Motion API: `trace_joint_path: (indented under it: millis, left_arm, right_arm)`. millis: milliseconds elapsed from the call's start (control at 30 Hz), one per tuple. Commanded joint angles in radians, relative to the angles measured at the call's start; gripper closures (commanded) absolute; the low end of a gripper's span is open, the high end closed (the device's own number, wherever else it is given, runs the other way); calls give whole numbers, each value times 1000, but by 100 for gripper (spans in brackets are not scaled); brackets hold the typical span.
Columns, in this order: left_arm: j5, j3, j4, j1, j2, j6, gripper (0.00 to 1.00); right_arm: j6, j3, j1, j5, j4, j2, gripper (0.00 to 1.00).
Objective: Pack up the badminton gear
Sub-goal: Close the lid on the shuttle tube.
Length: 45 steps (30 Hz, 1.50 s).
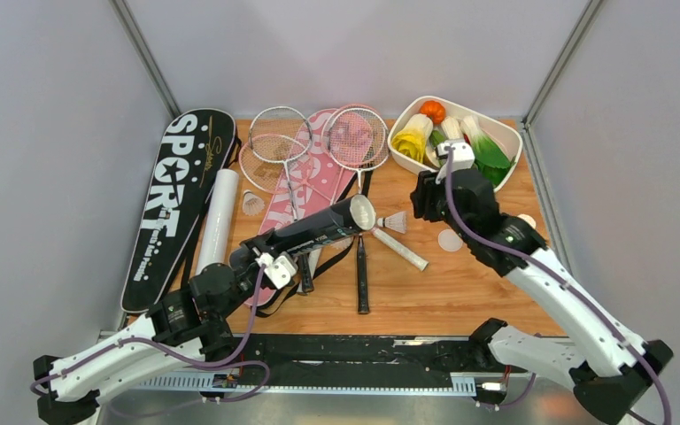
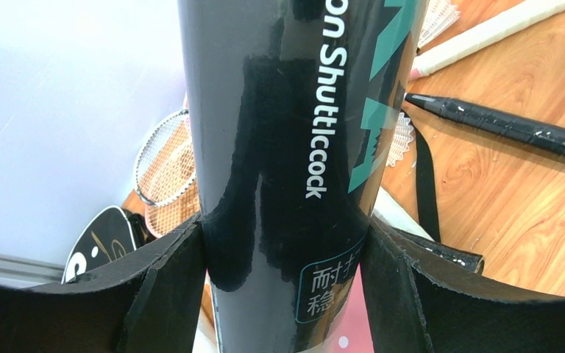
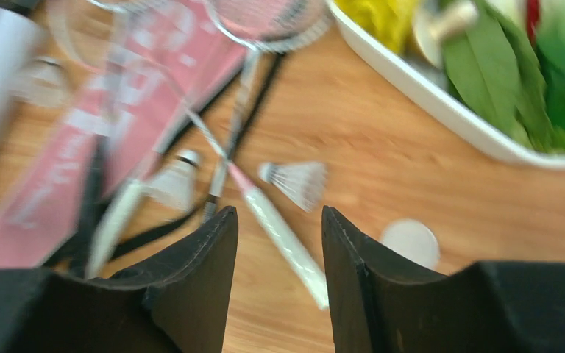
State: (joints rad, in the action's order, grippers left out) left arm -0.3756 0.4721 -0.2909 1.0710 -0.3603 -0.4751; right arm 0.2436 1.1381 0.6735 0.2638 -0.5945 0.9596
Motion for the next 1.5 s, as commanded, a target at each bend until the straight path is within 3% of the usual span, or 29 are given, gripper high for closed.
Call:
trace_joint_path:
  millis: [0, 233, 467, 1033, 1333, 1467]
  left_arm:
    - [12, 12, 80, 1, 31, 39, 100]
    - [48, 8, 81, 1, 44, 64, 100]
    - [59, 8, 78, 2, 46, 69, 100]
    - [45, 3, 79, 1, 54, 60, 100]
    - [37, 7, 81, 2, 52, 56, 100]
    - [34, 9, 77, 1, 52, 59, 100]
  right_arm:
    - [51, -138, -60, 214, -17, 79, 53]
    - [65, -301, -210, 81, 121, 226, 58]
    - [44, -330, -339, -39, 202, 368, 60]
    - [34, -347, -412, -93, 286, 574, 69]
    - [17, -347, -413, -74, 281, 564, 100]
    - [14, -343, -412, -99, 268, 503, 100]
